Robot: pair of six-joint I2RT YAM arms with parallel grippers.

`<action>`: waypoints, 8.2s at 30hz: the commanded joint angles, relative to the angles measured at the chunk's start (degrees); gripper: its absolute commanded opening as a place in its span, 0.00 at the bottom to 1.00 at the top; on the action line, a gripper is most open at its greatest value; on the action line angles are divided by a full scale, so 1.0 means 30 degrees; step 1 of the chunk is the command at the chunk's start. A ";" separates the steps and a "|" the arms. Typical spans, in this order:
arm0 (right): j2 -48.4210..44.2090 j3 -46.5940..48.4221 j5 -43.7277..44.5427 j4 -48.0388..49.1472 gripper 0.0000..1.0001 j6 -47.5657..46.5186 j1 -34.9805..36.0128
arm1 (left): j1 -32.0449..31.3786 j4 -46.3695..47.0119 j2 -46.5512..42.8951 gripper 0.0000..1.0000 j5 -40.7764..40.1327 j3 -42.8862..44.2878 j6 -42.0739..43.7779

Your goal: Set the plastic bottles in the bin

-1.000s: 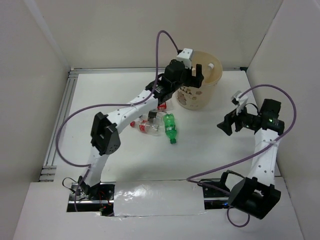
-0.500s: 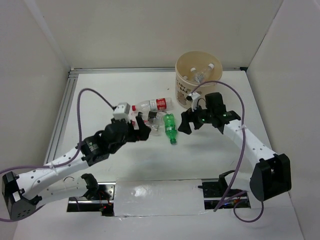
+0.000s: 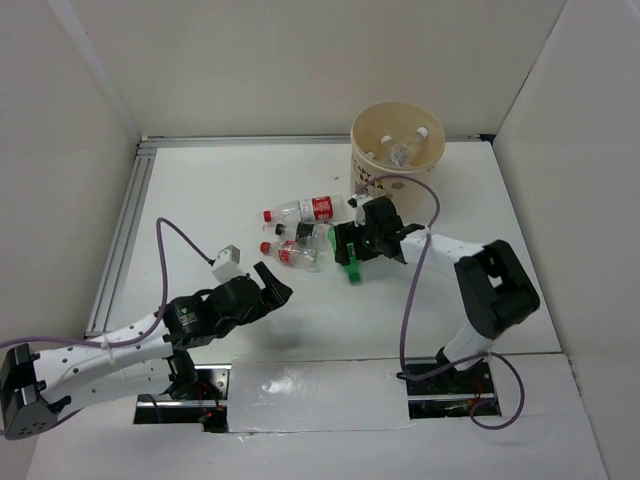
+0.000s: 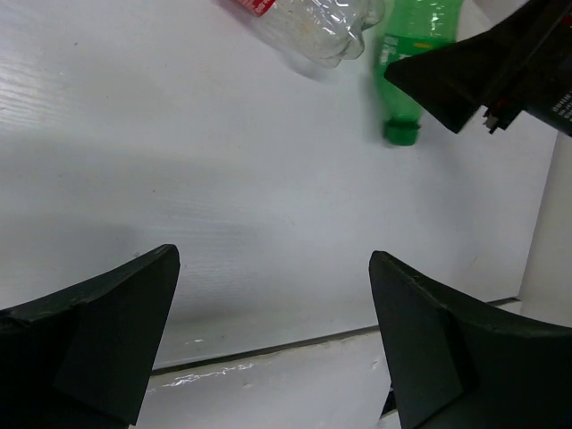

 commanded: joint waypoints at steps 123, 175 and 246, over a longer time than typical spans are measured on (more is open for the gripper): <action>-0.8785 0.4054 -1.6582 -1.2028 0.82 -1.5717 -1.5021 | 0.6129 0.4887 1.0650 0.09 0.5773 1.0847 0.4942; -0.0587 0.4338 -0.4574 0.1883 0.98 -2.0067 0.2027 | 0.7709 0.1797 -0.0270 0.99 0.1118 0.2639 0.9774; -0.0137 1.5984 -0.8789 -0.6174 0.96 -1.2219 -0.9188 | 1.0992 -0.0019 2.1542 0.99 0.7886 1.8787 -0.6402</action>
